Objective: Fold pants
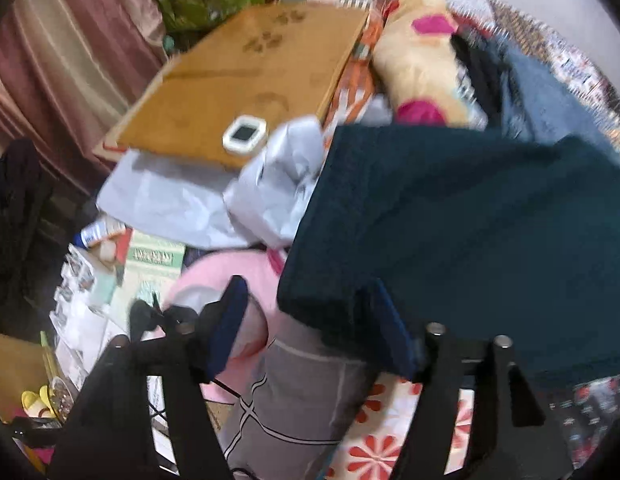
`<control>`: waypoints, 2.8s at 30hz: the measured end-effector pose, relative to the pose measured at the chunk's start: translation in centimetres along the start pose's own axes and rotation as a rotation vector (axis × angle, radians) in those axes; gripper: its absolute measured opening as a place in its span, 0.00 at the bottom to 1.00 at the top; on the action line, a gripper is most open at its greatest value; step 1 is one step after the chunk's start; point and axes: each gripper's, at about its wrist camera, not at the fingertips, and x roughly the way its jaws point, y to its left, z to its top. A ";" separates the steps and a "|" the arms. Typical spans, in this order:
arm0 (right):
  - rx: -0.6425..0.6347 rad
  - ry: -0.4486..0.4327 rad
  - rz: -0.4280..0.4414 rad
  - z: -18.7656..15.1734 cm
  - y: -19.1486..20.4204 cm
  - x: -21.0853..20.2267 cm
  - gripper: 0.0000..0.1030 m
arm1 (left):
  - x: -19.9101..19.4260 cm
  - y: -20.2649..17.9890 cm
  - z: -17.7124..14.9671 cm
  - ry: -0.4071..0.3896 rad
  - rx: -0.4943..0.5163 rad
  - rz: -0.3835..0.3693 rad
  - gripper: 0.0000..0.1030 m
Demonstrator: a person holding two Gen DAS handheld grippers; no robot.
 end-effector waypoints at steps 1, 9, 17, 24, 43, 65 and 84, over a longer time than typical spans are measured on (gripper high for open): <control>0.025 -0.004 -0.018 -0.3 -1.3 -0.3 0.52 | -0.9 -0.4 0.4 -0.020 0.000 -0.002 0.69; 0.226 -0.050 -0.156 -2.2 -13.3 -1.6 0.56 | -6.1 -7.7 2.8 -0.087 0.062 -0.102 0.80; 0.325 0.033 -0.159 -2.2 -19.8 3.0 0.58 | -4.7 -17.1 2.1 -0.024 0.177 -0.153 0.80; 0.336 0.128 -0.078 -2.4 -21.4 7.5 0.55 | -2.0 -21.8 -0.2 0.060 0.277 -0.112 0.80; 0.175 -0.166 -0.288 0.6 -18.3 2.0 0.15 | -6.0 -20.9 1.3 -0.056 0.238 -0.089 0.80; 0.152 -0.001 -0.183 3.0 -15.6 3.2 0.56 | -7.7 -27.0 3.6 -0.127 0.387 -0.195 0.80; 0.193 0.071 -0.004 -5.2 -5.3 5.2 0.71 | -6.7 -28.9 -2.4 -0.122 0.537 -0.248 0.92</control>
